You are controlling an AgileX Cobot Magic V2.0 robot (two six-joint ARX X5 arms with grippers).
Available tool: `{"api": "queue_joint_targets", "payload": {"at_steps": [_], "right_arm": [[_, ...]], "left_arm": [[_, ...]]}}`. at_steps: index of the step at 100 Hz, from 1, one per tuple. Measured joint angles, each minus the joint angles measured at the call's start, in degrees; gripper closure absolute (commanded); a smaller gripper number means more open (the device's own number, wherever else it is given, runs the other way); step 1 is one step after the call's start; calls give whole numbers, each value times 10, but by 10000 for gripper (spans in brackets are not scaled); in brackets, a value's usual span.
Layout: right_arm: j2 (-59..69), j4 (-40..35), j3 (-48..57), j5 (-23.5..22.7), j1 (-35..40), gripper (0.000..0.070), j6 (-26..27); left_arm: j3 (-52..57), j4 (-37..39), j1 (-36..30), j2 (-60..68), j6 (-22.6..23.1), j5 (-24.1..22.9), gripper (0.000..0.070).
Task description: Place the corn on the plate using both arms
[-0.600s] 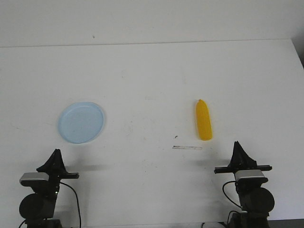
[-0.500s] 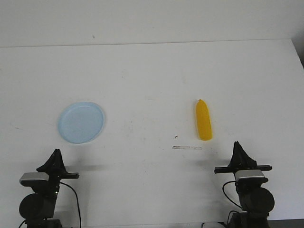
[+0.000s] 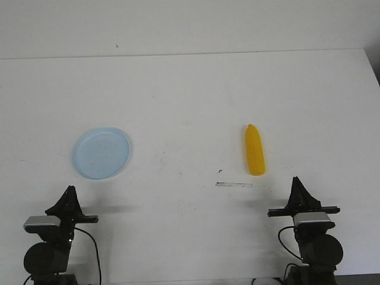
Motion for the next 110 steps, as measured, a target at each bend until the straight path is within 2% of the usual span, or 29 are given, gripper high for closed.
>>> {"api": "queue_joint_targets", "payload": {"at_steps": [20, 31, 42, 68, 110], "right_arm": [[0, 0, 0, 0, 0, 685, 0], [0, 0, 0, 0, 0, 685, 0], [0, 0, 0, 0, 0, 685, 0], [0, 0, 0, 0, 0, 685, 0], [0, 0, 0, 0, 0, 685, 0]], "left_arm": [[14, 20, 0, 0, -78, -4, 699], [45, 19, 0, 7, -92, -4, 699], [84, 24, 0, 32, -76, -5, 699], [191, 11, 0, 178, 8, -9, 699], [397, -110, 0, 526, 19, -7, 699]]}}
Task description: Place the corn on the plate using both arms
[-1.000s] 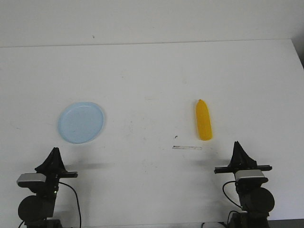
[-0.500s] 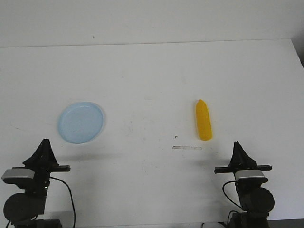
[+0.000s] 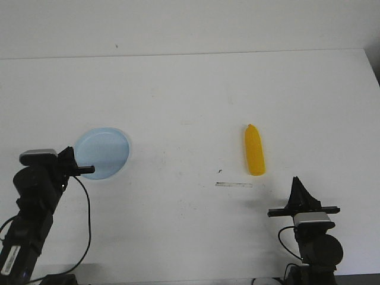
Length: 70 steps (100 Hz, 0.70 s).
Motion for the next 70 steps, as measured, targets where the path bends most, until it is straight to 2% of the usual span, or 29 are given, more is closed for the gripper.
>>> {"api": "queue_joint_targets", "payload": {"at_steps": [17, 35, 48, 63, 70], "right_arm": [[0, 0, 0, 0, 0, 685, 0], [0, 0, 0, 0, 0, 685, 0], [0, 0, 0, 0, 0, 685, 0], [0, 0, 0, 0, 0, 685, 0], [0, 0, 0, 0, 0, 685, 0]], "left_arm": [[89, -99, 17, 105, -18, 20, 699], [188, -229, 66, 197, -69, 45, 699], [225, -276, 115, 247, -119, 106, 699], [227, -278, 161, 289, -138, 223, 695], [227, -278, 179, 307, -145, 257, 651]]}}
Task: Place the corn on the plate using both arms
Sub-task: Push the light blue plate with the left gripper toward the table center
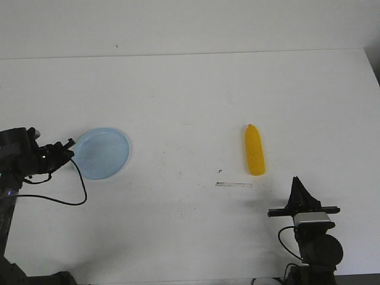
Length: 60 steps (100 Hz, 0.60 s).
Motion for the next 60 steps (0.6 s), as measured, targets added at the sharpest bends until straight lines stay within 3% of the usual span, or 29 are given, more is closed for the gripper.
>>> {"api": "queue_joint_targets", "payload": {"at_steps": [16, 60], "right_arm": [[0, 0, 0, 0, 0, 685, 0], [0, 0, 0, 0, 0, 685, 0]], "left_arm": [[0, 3, 27, 33, -11, 2, 482], [0, 5, 26, 106, -12, -5, 483]]}}
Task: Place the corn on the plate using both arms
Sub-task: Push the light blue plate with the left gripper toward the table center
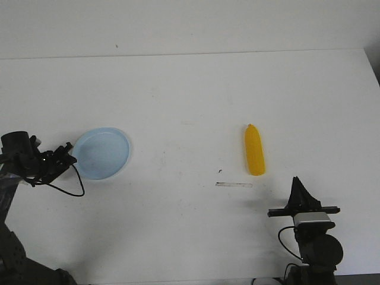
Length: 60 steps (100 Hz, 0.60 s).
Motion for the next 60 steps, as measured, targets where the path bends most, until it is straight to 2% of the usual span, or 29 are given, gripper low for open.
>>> {"api": "queue_joint_targets", "payload": {"at_steps": [35, 60], "right_arm": [[0, 0, 0, 0, 0, 685, 0], [0, 0, 0, 0, 0, 685, 0]], "left_arm": [[0, 23, -21, 8, 28, -1, 495], [1, 19, -33, 25, 31, 1, 507]]}}
